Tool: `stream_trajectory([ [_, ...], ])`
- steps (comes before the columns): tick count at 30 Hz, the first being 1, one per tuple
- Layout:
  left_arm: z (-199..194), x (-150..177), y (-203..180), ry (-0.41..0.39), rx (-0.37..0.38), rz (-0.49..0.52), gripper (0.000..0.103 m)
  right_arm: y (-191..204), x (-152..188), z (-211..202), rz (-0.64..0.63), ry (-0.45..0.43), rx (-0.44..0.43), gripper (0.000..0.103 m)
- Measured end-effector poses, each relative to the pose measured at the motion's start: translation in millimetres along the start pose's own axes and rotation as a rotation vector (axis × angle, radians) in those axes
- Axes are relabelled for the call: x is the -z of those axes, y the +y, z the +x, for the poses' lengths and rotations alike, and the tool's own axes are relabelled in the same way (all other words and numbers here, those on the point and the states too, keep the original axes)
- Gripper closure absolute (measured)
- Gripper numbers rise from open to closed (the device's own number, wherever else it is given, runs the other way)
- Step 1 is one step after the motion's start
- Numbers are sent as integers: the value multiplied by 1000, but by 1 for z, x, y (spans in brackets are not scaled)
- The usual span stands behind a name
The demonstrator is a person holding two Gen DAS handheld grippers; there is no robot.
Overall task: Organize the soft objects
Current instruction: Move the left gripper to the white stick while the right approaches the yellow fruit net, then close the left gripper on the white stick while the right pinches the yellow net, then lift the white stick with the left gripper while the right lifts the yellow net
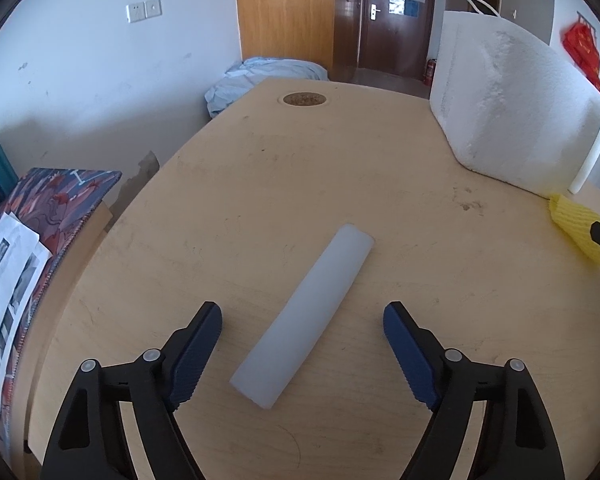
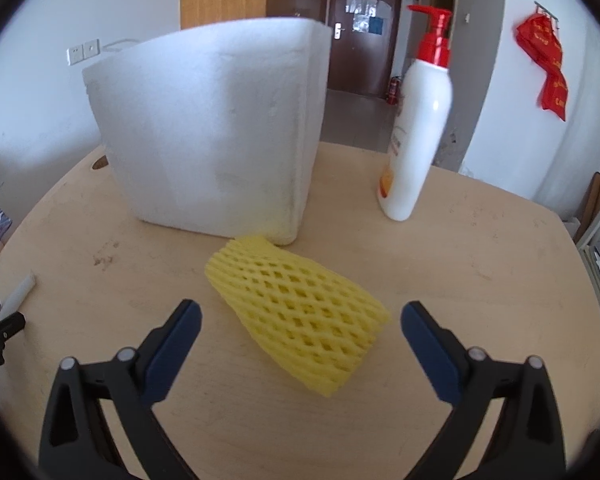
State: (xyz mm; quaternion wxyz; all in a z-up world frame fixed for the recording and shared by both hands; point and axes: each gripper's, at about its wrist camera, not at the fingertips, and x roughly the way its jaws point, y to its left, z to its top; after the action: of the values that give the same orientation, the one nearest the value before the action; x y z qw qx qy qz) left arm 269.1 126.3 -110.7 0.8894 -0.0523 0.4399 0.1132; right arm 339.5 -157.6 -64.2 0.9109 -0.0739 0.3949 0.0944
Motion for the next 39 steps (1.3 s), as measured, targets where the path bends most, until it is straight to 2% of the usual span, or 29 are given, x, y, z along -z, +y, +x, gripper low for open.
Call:
stream_trajectory([
  [3,-1,1,-1,-5,10,5,32,-1,0,4,6,14,-18,14],
  [5,-3,1,-2,-11,18,11,38,-2,1,6,12,23,-34,26],
  [6,-3,2,-2,-12,20,13,46,0,0,7,15,25,-42,28],
  [8,-5,2,-3,-21,21,14,59,-1,0,7,28,26,-62,39],
  [11,-6,2,-2,-25,17,12,71,-1,0,8,41,27,-97,50],
  [14,-5,1,0,-27,25,12,79,-4,1,7,55,27,-116,62],
  [21,-9,2,2,-48,40,3,94,-6,1,3,73,12,-134,81],
  [24,-10,1,6,-49,49,-9,96,-7,0,-2,85,-7,-132,83],
  [25,-11,2,6,-50,50,-12,96,-10,0,-5,97,-11,-137,89],
  [26,-12,2,6,-53,51,-17,96,-11,0,-6,106,-13,-142,90],
  [39,-33,2,2,-94,70,-17,96,-13,2,-16,116,-37,-153,92],
])
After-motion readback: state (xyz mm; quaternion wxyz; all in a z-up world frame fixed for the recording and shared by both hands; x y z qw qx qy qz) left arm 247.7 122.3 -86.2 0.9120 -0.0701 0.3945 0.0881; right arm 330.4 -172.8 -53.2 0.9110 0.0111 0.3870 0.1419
